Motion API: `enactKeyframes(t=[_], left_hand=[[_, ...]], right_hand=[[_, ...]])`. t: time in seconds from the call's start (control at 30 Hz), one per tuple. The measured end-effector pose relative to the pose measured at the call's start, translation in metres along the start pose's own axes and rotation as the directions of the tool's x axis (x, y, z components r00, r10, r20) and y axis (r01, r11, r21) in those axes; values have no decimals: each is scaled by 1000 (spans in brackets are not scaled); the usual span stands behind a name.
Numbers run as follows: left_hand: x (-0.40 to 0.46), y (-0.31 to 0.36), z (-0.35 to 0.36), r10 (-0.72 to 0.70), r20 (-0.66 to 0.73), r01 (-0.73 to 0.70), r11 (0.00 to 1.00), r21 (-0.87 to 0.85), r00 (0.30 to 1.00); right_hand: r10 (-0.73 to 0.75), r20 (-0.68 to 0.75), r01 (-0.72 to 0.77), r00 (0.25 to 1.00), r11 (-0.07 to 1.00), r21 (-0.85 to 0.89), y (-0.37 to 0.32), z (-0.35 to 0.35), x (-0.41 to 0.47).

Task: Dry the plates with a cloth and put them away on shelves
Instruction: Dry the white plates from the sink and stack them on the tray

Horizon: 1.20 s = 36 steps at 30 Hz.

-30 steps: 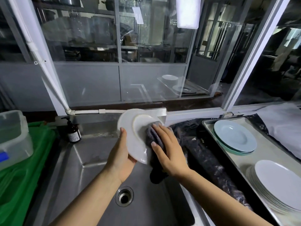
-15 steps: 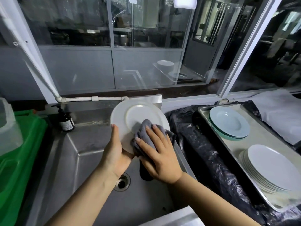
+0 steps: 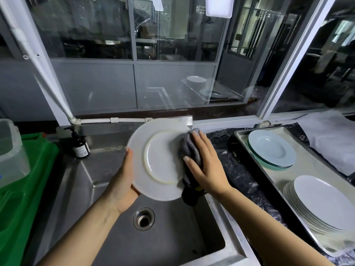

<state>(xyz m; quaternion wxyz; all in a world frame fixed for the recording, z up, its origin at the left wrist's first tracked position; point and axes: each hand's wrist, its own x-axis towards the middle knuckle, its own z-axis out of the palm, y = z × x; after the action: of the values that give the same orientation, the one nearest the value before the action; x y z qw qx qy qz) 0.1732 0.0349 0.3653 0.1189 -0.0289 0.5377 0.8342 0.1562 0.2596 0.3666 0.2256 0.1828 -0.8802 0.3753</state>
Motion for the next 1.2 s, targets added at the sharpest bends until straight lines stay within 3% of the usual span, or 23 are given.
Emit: enactKeyframes(t=[0.1, 0.2, 0.33, 0.43, 0.5, 0.7, 0.8, 0.9, 1.0, 1.1, 1.2], left_hand=[[2, 1, -6, -47, 17, 46, 998, 41, 999], [8, -7, -11, -80, 4, 79, 996, 49, 997], [21, -16, -21, -83, -179, 97, 993, 70, 980], [34, -23, -30, -91, -391, 145, 983, 110, 916], [40, -28, -30, -102, -419, 149, 986, 80, 902], [40, -31, -29, -368, -255, 345, 930, -130, 894], [34, -20, -22, -397, -27, 378, 891, -251, 917], [31, -13, -18, -422, -2, 411, 885, -219, 907], [26, -16, -22, -408, -49, 394, 902, -178, 912], [21, -18, -28, -362, -39, 339, 902, -269, 931], [13, -15, -36, -321, -5, 306, 907, -291, 947]], right_hand=[[201, 46, -205, 979, 971, 123, -5, -10, 9], [305, 72, -310, 950, 948, 74, -4, -12, 19], [308, 105, -321, 945, 936, 143, -13, -5, 20], [263, 129, -279, 956, 951, 134, -25, 1, 15], [214, 121, -224, 969, 972, 69, -34, 5, 11], [-48, 132, 76, 990, 973, -216, -46, 23, 3], [-237, 176, 283, 955, 906, -315, -36, 33, -6], [-299, 265, 374, 917, 875, -307, -29, 39, -18], [-219, 284, 278, 933, 942, -189, -29, 40, -20], [-102, 344, 122, 933, 992, -35, -34, 36, -10], [41, 281, -88, 959, 984, 158, -41, 29, 3]])
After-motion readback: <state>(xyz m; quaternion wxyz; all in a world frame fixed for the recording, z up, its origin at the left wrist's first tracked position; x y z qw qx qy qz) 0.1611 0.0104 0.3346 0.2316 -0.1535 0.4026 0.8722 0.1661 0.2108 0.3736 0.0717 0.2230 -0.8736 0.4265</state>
